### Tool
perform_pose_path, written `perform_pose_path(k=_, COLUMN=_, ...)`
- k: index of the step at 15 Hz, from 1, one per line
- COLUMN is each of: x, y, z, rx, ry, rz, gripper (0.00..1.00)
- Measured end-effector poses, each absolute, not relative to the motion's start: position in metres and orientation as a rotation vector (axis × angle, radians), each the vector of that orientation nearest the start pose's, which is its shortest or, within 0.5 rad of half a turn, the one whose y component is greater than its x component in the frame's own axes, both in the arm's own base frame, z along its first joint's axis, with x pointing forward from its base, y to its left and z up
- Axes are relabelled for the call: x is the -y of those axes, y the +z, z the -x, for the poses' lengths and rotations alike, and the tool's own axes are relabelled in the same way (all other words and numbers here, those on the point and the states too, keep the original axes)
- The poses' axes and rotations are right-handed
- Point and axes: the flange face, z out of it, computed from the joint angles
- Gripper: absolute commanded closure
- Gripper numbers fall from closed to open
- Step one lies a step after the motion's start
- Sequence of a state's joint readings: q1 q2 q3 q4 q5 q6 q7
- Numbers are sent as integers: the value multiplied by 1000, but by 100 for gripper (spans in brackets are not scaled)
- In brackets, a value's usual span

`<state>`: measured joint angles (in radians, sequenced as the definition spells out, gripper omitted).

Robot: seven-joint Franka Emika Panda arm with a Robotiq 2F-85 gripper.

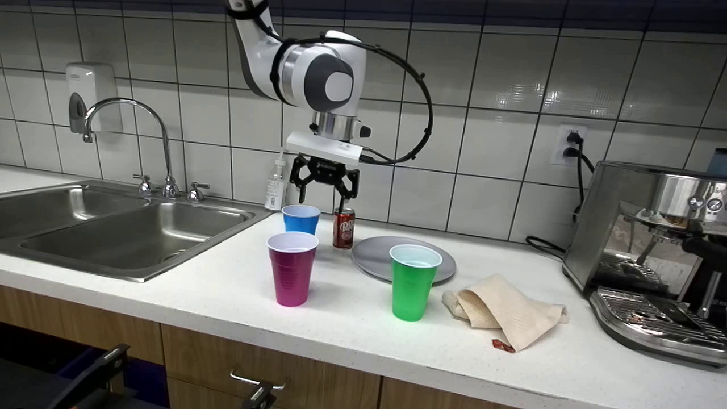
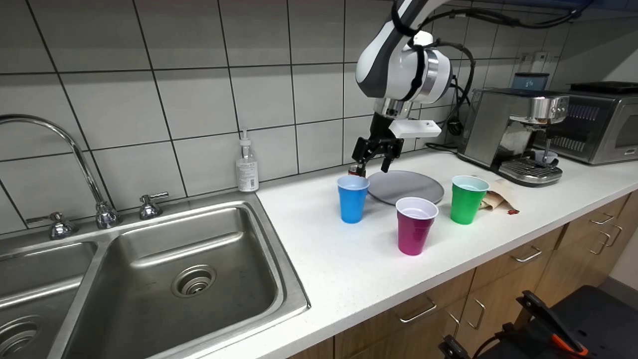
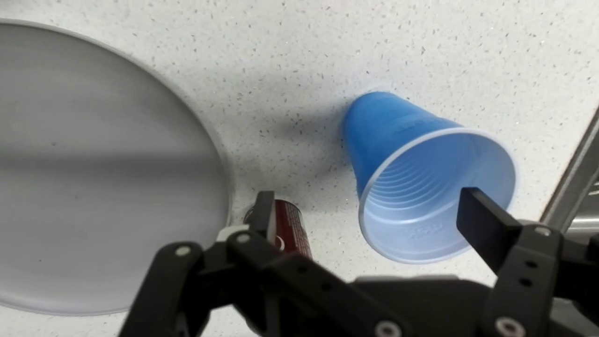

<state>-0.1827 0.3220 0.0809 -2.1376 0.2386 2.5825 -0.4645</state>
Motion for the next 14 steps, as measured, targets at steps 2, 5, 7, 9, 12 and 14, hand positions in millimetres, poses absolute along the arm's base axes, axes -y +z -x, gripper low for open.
perform_pose_path(k=2, x=63, y=262, z=-582, rx=245, ry=-238, rz=2997, gripper=0)
perform_pose_path(k=5, x=61, y=257, z=-585, rx=250, ry=-232, rz=2996, gripper=0)
perform_pose_path(k=7, x=59, y=253, z=-588, rx=258, ry=-227, rz=2995, gripper=0)
perform_pose_path(k=9, x=56, y=248, z=-591, rx=267, ry=-219, rz=2994, gripper=0)
perform_pose_path(k=12, x=51, y=240, z=-596, rx=281, ry=-213, rz=2995, gripper=0)
perform_pose_path(k=14, x=49, y=234, z=-600, rx=290, ry=-212, rz=2999, gripper=0)
